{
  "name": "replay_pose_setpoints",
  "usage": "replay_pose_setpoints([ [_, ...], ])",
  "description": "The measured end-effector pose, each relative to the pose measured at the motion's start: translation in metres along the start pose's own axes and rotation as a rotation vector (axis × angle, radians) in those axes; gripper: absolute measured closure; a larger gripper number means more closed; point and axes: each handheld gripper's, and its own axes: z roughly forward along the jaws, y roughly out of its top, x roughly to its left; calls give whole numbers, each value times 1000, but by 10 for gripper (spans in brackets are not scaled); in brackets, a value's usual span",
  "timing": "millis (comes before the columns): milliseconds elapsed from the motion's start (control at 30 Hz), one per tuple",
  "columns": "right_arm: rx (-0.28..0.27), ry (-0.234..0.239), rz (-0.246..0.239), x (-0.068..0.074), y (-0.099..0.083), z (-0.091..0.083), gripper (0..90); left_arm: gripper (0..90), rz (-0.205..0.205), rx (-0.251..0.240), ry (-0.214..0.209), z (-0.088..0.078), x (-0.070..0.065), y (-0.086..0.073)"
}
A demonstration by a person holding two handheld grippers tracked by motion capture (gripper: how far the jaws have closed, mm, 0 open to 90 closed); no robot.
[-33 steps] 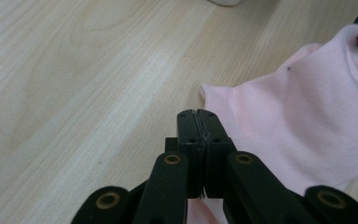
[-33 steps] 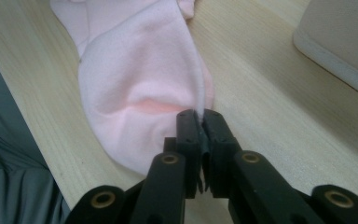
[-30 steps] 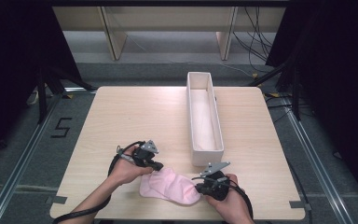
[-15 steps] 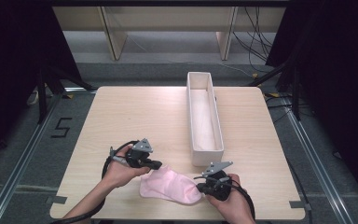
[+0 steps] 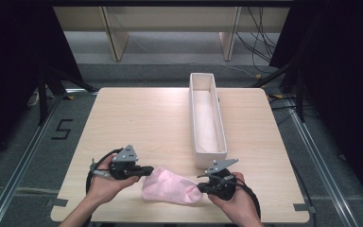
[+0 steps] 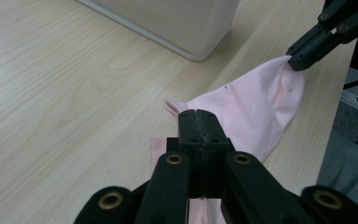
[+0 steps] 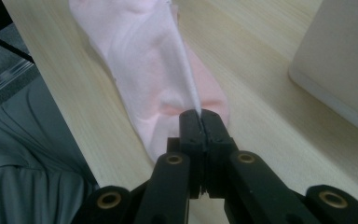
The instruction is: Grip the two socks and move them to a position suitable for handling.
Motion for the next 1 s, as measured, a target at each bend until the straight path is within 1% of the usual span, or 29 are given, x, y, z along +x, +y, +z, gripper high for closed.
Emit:
replay_pose_setpoints([
  [33,2,10,-10,-1,4,1,889,897,-16,1,10,-3,-1,-8],
  [67,2,10,-10,-1,4,1,889,898,-16,1,10,-3,-1,-8],
  [100,24,9,22,-1,6,1,888,898,-23,3,16,-3,-1,-12],
  [133,36,15,31,-1,7,2,888,898,-43,1,10,-2,-1,-17],
  [167,26,21,1,-4,9,6,889,898,-41,7,12,-3,0,-19],
  [200,35,28,19,-3,9,6,888,898,-51,6,10,-2,0,-21],
  [233,55,21,22,-3,10,5,889,898,-61,6,10,-3,0,-23],
  [267,60,23,32,-2,11,4,889,898,-70,-4,8,-4,0,-23],
  [300,36,59,-4,-3,13,2,889,898,-71,-20,3,-8,0,-22],
  [333,36,59,-4,-3,13,2,889,898,-71,-20,3,-8,0,-22],
  [367,40,47,20,-1,13,-2,889,898,-67,-26,4,-11,-1,-21],
  [400,40,47,20,-1,13,-2,889,898,-67,-26,4,-11,-1,-21],
  [433,35,55,-8,-2,14,-3,889,898,-69,-21,6,-12,-3,-21],
  [467,35,55,-8,-2,14,-3,889,898,-69,-21,6,-12,-3,-21],
  [500,33,53,-18,-3,14,-3,890,898,-66,-12,4,-13,-4,-21],
  [533,52,47,18,-1,13,-4,889,898,-65,-13,1,-13,-5,-22],
  [567,45,59,-10,-3,13,-3,890,898,-61,-9,5,-13,-5,-23],
  [600,43,56,-11,-3,12,-2,889,898,-72,-16,3,-13,-7,-24],
  [633,47,58,3,-2,12,-2,889,898,-68,-10,6,-13,-6,-25],
  [700,54,64,-5,-5,11,2,889,898,-75,2,6,-11,-4,-27],
  [767,63,83,15,-9,12,8,889,898,-90,16,11,-7,-1,-30],
  [800,63,83,15,-9,12,8,889,898,-90,16,11,-7,-1,-30],
  [833,71,71,24,-10,12,8,888,898,-92,18,15,-4,1,-31],
  [867,80,70,31,-11,13,10,888,898,-88,29,18,-2,3,-32],
  [900,110,60,67,-13,13,15,887,898,-97,30,23,0,4,-33],
  [933,110,60,67,-13,13,15,887,898,-106,32,26,3,6,-34],
  [967,113,43,43,-16,13,21,885,898,-110,35,30,6,9,-35],
  [1000,113,43,43,-16,13,21,885,898,-113,43,30,9,11,-35],
])
